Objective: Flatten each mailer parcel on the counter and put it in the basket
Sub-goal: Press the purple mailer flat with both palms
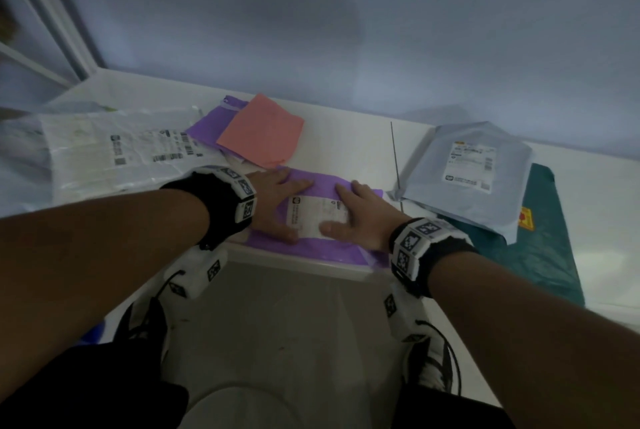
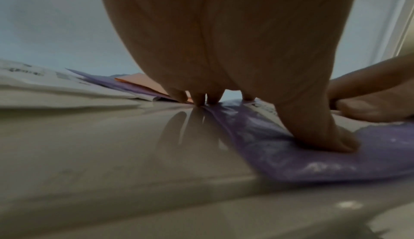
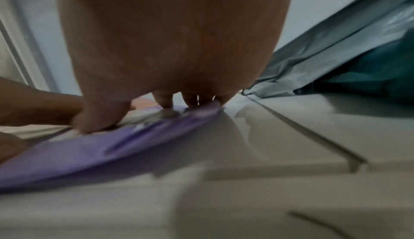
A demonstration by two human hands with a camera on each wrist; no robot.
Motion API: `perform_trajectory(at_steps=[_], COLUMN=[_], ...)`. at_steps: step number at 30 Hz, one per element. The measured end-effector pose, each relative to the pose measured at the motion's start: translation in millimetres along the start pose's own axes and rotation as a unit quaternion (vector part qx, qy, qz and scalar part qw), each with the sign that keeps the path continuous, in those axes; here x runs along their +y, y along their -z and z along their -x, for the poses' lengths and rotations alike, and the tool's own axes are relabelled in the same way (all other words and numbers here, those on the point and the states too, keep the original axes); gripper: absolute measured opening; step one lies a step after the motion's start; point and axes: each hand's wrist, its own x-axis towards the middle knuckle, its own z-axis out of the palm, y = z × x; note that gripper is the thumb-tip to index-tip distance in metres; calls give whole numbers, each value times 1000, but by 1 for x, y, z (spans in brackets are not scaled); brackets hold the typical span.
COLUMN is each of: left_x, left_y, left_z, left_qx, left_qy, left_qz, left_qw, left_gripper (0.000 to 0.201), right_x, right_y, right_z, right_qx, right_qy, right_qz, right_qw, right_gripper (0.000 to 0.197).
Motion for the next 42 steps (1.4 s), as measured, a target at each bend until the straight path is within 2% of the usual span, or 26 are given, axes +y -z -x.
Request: perform_trajectory(at_steps=[3,5,9,12,16,24,28,31,33,34,36,37,40,41,42], left_x=[-3,-3,0,-1,-5,-7,-8,-6,-4,-3,-2,-3,-2,-1,1], left_y=[0,1,4,7,8,5,6,6,8,11,18,21,35,38,40], left_z=[-1,-2,3,9,14,19,19,20,23,26,29,30,37,39,40], left_qx=[-11,-11,-27,-34,-41,-33,-30,-24,-11,-5,14,30,56,48,25], left_qy=[5,8,11,10,5,11,21,29,43,51,76,98,184,193,197], left_qz=[-3,-10,-32,-43,-52,-50,-52,-62,-51,-37,-15,-4,55,84,112], left_qw=[1000,1000,999,998,998,998,998,997,998,998,997,995,980,976,974], left_gripper=[119,119,134,133,158,161,152,152,145,139,119,106,58,43,38], right_x=[7,9,10,13,18,23,24,24,21,19,18,19,22,21,21], right_y=[-4,-7,-7,1,10,1,0,-1,4,8,20,26,31,29,26], right_z=[2,3,3,11,32,30,30,27,24,23,20,19,14,15,16], right_qx=[-13,-19,-15,-24,-39,-60,-51,-40,36,92,177,200,175,152,126], right_qy=[5,4,13,21,36,17,17,17,7,-17,-105,-146,-209,-223,-244], right_qz=[46,57,57,59,49,44,53,13,-104,-178,-278,-287,-312,-340,-365], right_qw=[999,998,998,998,997,997,997,999,994,979,938,925,910,901,890], right_gripper=[120,125,126,124,116,124,122,121,107,93,60,48,34,31,28])
